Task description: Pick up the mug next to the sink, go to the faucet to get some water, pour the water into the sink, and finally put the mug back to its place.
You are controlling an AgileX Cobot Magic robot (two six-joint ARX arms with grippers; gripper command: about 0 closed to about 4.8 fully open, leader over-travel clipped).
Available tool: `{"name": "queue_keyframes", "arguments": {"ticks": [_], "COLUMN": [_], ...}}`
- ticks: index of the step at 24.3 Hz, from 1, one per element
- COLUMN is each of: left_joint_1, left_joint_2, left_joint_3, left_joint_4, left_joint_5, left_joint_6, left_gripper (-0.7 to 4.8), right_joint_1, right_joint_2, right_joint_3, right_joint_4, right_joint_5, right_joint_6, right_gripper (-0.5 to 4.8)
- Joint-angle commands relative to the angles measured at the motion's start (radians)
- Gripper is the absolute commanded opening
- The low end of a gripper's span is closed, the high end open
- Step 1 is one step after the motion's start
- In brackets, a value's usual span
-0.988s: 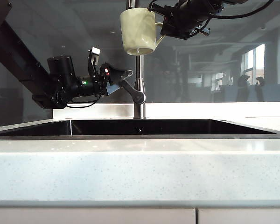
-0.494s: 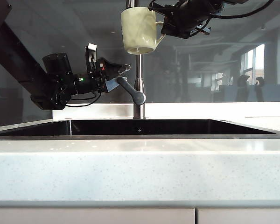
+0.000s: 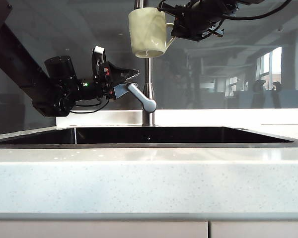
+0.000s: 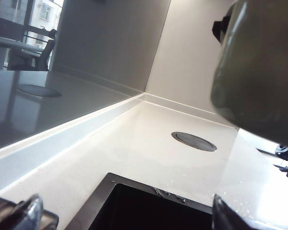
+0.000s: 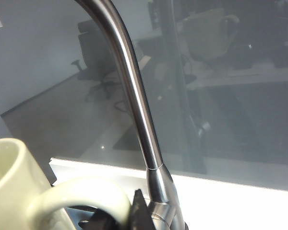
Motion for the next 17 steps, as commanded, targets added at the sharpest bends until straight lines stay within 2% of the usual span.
{"name": "queue_keyframes", "arguments": {"ticks": [1, 9, 17], "left_joint_1": [0.002, 0.003, 0.003], "left_joint_2": [-0.012, -0.012, -0.012], "left_joint_3": [0.005, 0.006, 0.006], "left_joint_4": [0.035, -0.022, -0.188], "left_joint_5": [0.003, -0.141, -0.256], "left_joint_6": [0.058, 0.239, 0.37], "left_gripper": [4.79, 4.79, 4.79], "right_joint_1": [0.002, 0.003, 0.003], "right_joint_2": [-0.015, -0.015, -0.015], "right_joint_3": [0.016, 0.016, 0.016], "right_joint_4": [0.063, 0.053, 0.048], "right_joint_5": [-0.002, -0.006, -0.006], "right_joint_6": [0.012, 0.013, 0.02], "right_gripper": [-0.05, -0.05, -0.05]}}
